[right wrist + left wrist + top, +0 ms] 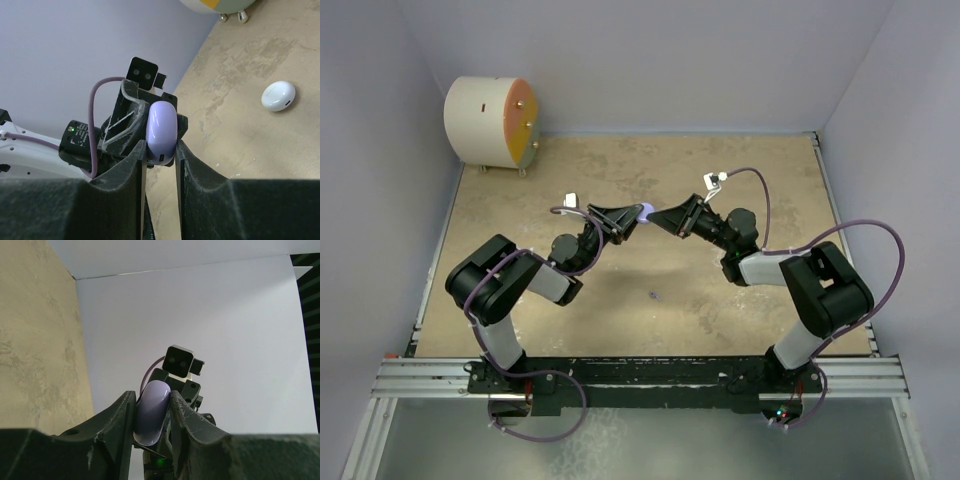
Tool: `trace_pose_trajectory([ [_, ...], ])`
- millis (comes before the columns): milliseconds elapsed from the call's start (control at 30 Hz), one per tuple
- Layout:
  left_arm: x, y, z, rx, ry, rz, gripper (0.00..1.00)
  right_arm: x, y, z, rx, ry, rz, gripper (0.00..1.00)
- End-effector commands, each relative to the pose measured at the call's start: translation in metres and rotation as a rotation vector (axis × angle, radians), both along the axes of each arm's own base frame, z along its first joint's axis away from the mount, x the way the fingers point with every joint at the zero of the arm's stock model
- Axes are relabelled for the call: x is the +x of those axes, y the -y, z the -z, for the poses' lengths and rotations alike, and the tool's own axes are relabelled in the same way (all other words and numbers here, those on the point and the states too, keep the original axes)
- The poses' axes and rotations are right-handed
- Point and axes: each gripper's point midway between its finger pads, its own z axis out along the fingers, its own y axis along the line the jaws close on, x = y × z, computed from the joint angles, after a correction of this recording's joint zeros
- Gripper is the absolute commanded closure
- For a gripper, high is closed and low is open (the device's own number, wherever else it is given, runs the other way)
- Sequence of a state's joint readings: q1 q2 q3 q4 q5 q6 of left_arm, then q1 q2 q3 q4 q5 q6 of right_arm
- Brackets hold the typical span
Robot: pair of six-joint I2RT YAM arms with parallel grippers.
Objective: Insert the wireless bluetooth earbuds into the charging case
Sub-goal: Adjust the charging case.
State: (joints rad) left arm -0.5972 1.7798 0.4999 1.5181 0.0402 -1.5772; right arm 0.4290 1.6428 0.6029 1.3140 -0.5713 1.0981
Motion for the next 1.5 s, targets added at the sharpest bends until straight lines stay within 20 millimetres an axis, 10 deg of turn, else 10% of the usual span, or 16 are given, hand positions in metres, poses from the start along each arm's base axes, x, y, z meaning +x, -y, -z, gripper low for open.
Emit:
trace_pose_trajectory([
  [0, -0.018, -0.01, -0.065, -0.128, 0.217, -0.007, 0.69, -0.002, 0.002, -0.012, 0.02, 0.068, -0.007, 0.87],
  [267, -0.019, -0.012, -0.066, -0.125, 0.221, -0.018, 0.71, -0.002, 0.004, -0.01, 0.024, 0.057, -0.002, 0.87],
  [433, -0.019, -0.012, -0.067, -0.125, 0.222, -0.019, 1.0, -0.001, 0.005, -0.008, 0.027, 0.048, -0.003, 0.86],
  [967, -0.019, -0.012, -0.063, -0.121, 0.213, -0.016, 1.0, -0.001, 0.005, -0.019, 0.031, 0.084, -0.005, 0.35],
  [1467, 0.004, -0.009, -0.013, 0.087, -0.012, -0.084, 1.0, 0.058, 0.066, -0.067, -0.43, 0.322, 0.485, 0.29],
])
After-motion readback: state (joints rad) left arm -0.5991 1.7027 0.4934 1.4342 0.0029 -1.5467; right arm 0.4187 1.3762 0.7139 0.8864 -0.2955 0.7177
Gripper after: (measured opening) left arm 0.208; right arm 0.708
